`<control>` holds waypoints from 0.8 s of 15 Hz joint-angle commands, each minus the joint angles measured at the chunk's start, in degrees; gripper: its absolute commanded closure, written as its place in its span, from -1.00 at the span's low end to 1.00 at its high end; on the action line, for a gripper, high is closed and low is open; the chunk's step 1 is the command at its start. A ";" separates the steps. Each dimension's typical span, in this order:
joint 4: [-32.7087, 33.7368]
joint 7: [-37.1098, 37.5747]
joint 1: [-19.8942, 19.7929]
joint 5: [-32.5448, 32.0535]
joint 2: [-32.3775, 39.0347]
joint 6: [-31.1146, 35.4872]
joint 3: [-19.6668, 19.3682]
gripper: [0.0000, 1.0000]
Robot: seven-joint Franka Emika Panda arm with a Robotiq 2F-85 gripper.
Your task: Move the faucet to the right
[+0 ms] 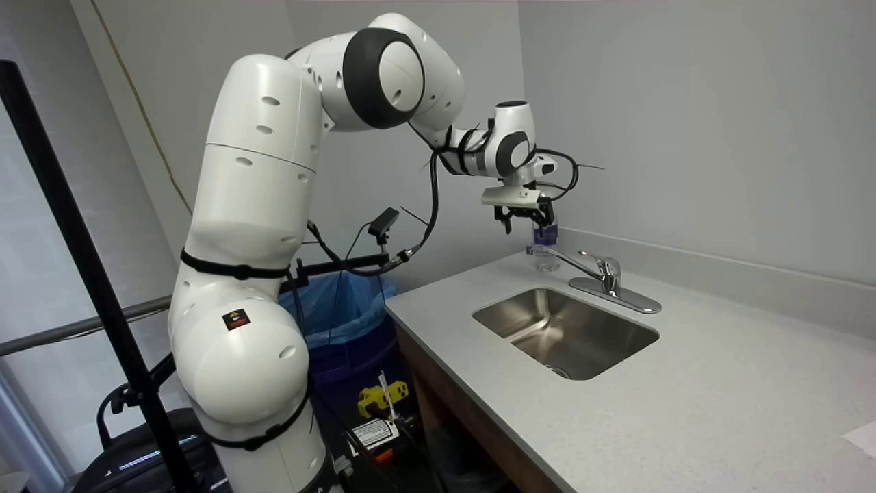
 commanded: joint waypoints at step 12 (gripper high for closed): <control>7.28 9.07 5.13 -5.64 6.65 2.08 -4.13 -1.00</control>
